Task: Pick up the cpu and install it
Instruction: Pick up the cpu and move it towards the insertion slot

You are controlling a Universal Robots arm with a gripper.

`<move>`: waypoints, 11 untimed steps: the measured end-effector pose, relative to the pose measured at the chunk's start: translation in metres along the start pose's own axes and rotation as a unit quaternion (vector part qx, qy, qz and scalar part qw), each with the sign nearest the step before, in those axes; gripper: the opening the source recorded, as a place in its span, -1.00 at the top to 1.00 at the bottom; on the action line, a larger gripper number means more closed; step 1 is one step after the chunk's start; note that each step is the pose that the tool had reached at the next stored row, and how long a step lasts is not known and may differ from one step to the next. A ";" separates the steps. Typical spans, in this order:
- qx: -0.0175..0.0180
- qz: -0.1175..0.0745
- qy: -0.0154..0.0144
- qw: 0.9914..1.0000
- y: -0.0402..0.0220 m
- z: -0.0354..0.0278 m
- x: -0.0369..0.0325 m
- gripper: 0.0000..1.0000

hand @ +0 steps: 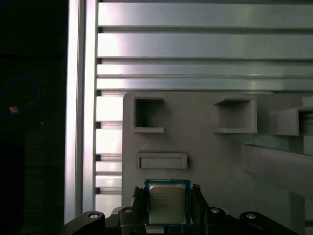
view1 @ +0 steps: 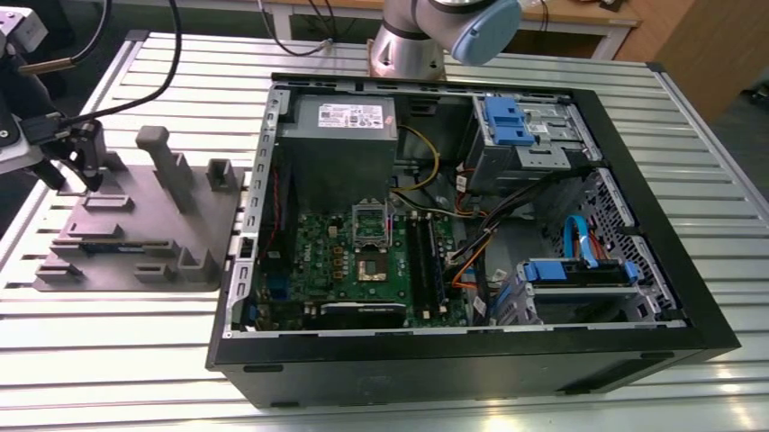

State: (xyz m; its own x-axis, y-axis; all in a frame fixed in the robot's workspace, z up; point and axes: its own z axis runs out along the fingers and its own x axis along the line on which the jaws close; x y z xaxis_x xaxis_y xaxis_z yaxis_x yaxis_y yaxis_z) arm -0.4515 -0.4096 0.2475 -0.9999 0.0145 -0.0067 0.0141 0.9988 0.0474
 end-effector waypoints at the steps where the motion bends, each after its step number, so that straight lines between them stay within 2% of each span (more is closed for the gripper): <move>1: 0.000 0.000 0.000 1.000 0.0000 -0.0004 0.0000 0.06; 11: 0.000 0.000 0.000 1.000 0.0002 -0.0038 0.0000 0.06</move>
State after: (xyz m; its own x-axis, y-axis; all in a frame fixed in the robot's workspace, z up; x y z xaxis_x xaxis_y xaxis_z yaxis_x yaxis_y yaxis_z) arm -0.4514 -0.4096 0.2512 -0.9999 0.0144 -0.0067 0.0141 0.9988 0.0474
